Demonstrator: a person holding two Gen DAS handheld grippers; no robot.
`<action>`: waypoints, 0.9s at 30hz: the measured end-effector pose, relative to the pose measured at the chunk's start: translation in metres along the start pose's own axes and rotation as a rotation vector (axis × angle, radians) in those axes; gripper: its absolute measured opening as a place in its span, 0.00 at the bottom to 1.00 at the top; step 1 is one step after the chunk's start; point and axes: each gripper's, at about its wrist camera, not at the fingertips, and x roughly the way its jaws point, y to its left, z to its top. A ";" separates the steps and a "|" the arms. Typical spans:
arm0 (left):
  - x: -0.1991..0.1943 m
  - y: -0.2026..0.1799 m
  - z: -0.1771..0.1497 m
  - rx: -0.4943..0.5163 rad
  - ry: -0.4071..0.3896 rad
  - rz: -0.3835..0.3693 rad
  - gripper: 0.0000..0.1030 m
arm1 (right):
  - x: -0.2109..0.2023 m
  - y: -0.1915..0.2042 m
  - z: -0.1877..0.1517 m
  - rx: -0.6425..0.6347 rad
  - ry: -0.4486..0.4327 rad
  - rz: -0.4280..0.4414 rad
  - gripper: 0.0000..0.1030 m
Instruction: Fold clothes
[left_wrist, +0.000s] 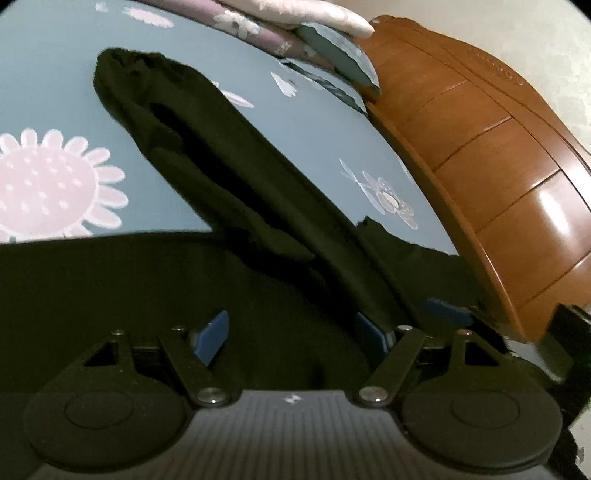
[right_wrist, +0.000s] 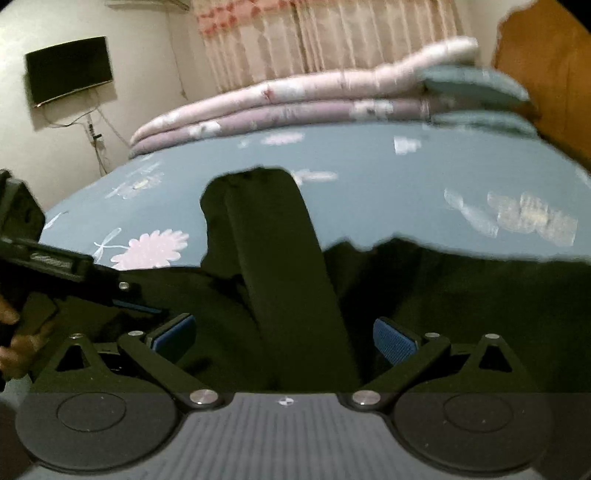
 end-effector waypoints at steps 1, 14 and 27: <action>0.000 0.000 0.000 0.005 0.006 0.003 0.73 | 0.005 -0.002 -0.002 0.022 0.015 0.016 1.00; 0.005 -0.015 0.004 0.003 0.035 0.059 0.73 | 0.005 -0.014 -0.004 0.065 -0.022 0.163 1.00; 0.008 -0.020 0.009 -0.050 0.073 0.166 0.74 | 0.009 -0.011 -0.001 0.051 -0.057 0.264 1.00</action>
